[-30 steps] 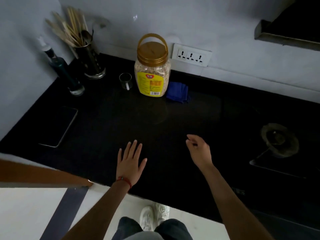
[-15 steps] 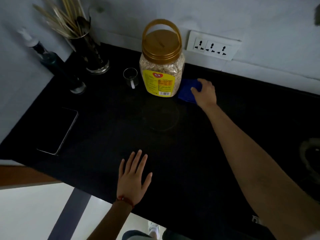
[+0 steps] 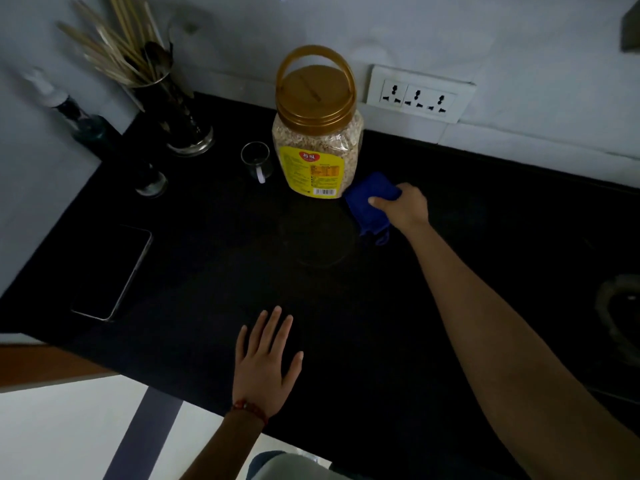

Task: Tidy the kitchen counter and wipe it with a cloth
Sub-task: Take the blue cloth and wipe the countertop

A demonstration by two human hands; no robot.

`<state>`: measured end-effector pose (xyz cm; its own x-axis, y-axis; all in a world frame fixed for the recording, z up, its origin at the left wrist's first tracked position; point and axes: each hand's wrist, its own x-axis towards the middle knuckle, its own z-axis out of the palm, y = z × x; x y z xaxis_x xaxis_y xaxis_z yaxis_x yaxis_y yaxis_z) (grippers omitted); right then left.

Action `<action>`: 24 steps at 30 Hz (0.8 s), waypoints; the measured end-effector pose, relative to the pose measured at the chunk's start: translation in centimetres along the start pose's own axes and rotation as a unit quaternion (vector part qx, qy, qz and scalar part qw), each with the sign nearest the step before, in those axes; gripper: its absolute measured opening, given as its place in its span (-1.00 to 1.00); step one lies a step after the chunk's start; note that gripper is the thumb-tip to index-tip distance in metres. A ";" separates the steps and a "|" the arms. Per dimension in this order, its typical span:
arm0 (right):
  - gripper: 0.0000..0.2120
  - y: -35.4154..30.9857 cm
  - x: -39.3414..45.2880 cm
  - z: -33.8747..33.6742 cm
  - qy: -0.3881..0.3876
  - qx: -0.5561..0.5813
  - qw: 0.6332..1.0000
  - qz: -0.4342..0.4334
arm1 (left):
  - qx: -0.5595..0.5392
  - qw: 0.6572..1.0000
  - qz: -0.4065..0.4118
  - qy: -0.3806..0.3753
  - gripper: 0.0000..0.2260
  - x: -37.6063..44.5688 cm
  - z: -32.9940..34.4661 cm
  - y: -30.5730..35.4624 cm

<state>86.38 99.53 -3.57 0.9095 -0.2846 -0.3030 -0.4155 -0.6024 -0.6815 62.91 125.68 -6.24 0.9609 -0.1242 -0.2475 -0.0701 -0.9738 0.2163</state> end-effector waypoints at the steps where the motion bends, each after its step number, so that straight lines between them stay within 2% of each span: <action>1: -0.51 0.1 -1.1 0.1 0.017 0.017 1.000 0.002 | 0.002 1.000 0.000 0.002 -0.44 0.0 0.0 0.0; 4: -0.56 0.5 -4.8 0.5 0.068 0.069 0.995 0.006 | 0.001 1.000 0.000 0.008 -0.44 -0.1 0.1 0.0; 8: -0.57 1.1 -11.1 0.1 0.111 0.126 0.984 0.052 | -0.002 1.000 0.006 0.017 -0.42 -0.1 0.2 -0.1; 17: -0.62 6.1 -26.2 -3.0 0.236 0.197 0.941 0.144 | -0.017 0.999 0.047 0.021 -0.46 -0.6 -0.1 -0.3; 20: -0.66 9.0 -32.5 -4.4 0.282 0.231 0.915 0.174 | -0.037 0.997 0.068 0.027 -0.56 -1.0 -0.1 -0.5; 24: -0.74 13.1 -40.8 -5.1 0.375 0.289 0.853 0.219 | -0.062 0.989 0.127 0.044 -0.62 -1.8 0.5 0.4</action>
<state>43.74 99.45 3.22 0.3148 -0.9158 -0.2495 -0.4415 0.0914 -0.8926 61.02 125.46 -6.16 0.9364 -0.3394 -0.0888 -0.2839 -0.8819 0.3763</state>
